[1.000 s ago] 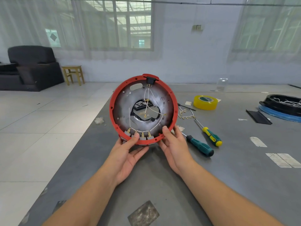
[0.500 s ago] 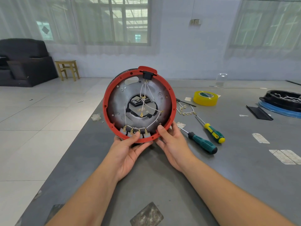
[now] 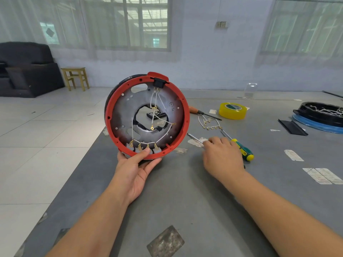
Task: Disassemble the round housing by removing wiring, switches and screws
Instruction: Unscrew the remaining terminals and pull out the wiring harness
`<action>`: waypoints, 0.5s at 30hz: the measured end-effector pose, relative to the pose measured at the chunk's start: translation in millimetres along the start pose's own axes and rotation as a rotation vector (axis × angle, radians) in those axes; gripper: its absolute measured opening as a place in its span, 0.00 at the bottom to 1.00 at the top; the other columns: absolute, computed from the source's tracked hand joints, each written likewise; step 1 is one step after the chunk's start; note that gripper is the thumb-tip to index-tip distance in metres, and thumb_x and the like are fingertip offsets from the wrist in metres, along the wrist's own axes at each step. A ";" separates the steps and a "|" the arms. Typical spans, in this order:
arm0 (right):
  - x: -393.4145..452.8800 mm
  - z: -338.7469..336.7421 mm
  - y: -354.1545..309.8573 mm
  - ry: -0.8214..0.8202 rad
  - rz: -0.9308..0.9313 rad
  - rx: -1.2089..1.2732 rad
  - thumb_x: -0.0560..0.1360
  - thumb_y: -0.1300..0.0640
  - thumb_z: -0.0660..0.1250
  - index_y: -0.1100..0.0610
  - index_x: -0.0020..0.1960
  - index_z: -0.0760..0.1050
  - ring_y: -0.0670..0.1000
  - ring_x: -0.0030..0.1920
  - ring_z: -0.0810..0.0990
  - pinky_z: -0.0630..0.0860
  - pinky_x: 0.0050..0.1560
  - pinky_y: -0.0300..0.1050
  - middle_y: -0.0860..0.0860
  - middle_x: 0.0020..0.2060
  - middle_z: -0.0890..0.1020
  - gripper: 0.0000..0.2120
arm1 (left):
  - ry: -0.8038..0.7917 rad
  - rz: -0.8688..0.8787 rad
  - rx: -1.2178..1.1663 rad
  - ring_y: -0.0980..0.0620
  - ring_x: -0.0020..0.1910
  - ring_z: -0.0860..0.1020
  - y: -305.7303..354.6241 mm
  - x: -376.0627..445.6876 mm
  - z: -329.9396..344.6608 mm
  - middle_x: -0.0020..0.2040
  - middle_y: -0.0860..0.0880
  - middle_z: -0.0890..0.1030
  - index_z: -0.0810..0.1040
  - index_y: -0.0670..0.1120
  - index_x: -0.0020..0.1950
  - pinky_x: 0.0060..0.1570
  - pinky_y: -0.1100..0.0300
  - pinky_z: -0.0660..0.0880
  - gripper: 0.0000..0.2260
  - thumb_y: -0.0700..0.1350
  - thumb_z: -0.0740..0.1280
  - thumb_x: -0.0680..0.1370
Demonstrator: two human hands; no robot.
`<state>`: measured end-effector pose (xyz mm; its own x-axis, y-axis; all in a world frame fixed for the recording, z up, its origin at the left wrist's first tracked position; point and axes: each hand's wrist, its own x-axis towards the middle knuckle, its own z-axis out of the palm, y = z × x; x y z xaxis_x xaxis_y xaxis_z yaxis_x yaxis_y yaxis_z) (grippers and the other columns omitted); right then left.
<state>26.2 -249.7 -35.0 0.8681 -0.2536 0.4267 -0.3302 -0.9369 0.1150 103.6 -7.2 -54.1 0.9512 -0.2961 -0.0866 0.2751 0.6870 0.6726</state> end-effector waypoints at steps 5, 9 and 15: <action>-10.9 11.4 16.8 -0.061 0.046 -0.087 0.82 0.46 0.56 0.47 0.61 0.76 0.56 0.53 0.80 0.69 0.41 0.47 0.49 0.54 0.80 0.14 | 0.004 0.010 0.016 0.33 0.57 0.85 -0.6 3.0 1.7 0.61 0.37 0.85 0.69 0.49 0.72 0.51 0.37 0.84 0.28 0.28 0.70 0.77; -9.5 14.9 21.2 -0.085 0.030 -0.050 0.80 0.54 0.58 0.47 0.66 0.74 0.55 0.54 0.78 0.71 0.39 0.46 0.50 0.57 0.79 0.17 | -0.001 0.025 0.017 0.32 0.56 0.85 -0.5 2.2 -1.1 0.58 0.37 0.86 0.69 0.49 0.72 0.50 0.38 0.84 0.27 0.28 0.70 0.78; -12.8 7.5 21.1 -0.110 0.055 0.139 0.80 0.57 0.57 0.48 0.68 0.73 0.56 0.55 0.78 0.78 0.43 0.49 0.51 0.56 0.80 0.18 | 0.053 0.069 -0.010 0.33 0.55 0.86 0.3 3.0 -2.0 0.63 0.36 0.83 0.68 0.50 0.74 0.53 0.36 0.83 0.29 0.28 0.69 0.78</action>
<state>10.9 -268.1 -44.8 0.8880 -0.3229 0.3273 -0.3304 -0.9432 -0.0341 106.8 -6.6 -55.7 0.9740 -0.2122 -0.0794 0.2096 0.7111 0.6712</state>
